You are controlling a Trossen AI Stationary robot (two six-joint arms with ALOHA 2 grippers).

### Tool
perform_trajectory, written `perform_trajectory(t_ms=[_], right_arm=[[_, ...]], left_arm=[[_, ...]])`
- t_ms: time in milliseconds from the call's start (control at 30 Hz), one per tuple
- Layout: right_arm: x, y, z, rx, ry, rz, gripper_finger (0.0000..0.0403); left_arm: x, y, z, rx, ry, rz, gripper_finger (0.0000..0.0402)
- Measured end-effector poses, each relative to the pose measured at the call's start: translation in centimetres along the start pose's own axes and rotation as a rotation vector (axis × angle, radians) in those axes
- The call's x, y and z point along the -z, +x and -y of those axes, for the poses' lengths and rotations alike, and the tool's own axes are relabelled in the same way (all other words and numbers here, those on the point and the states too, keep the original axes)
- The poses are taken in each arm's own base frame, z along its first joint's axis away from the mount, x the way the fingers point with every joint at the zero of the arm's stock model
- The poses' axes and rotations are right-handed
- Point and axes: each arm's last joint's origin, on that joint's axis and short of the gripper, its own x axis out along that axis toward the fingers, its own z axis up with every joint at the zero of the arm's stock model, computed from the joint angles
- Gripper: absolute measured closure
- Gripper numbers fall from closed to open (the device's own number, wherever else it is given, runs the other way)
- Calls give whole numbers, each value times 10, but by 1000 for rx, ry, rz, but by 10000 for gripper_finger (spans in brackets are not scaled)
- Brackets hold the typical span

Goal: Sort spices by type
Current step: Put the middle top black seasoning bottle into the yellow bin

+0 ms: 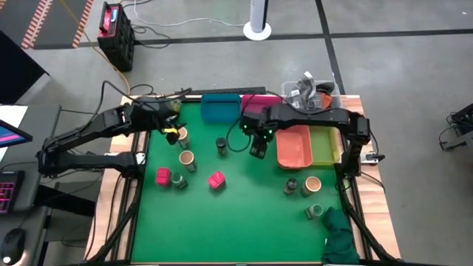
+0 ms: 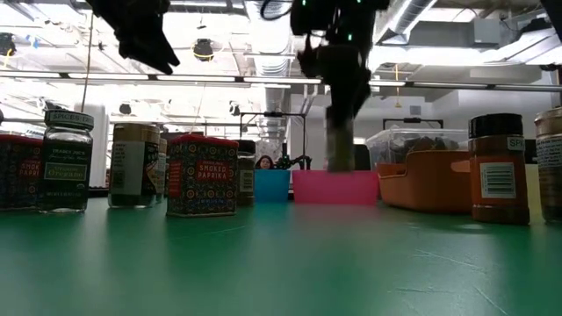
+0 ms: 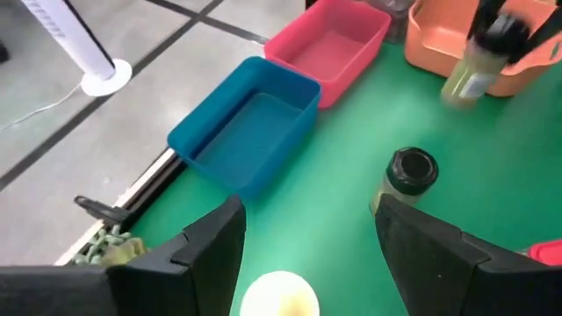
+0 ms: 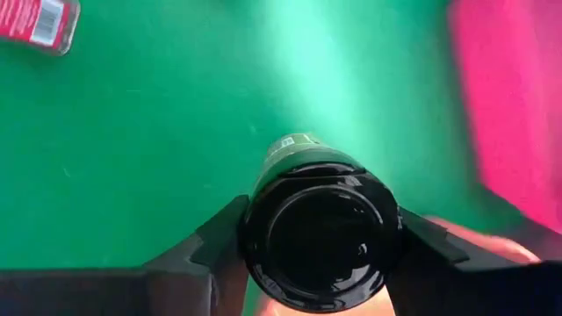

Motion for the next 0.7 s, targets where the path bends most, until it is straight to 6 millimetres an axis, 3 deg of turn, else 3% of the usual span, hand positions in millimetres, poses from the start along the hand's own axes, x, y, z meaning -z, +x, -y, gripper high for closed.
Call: perform_trajectory(t_ms=[167, 333, 600, 700], right_arm=[[23, -32, 6, 51, 66, 4, 178], [71, -60, 16, 34, 197, 78, 177], [146, -86, 36, 89, 560, 176, 176], [169, -89, 41, 182, 674, 131, 176]], left_arm=[[1, 0, 0, 1, -43, -12, 159], [0, 0, 0, 3, -68, 4, 159], [-13, 0, 2, 61, -90, 125, 159], [-14, -1, 2, 61, -79, 139, 159]])
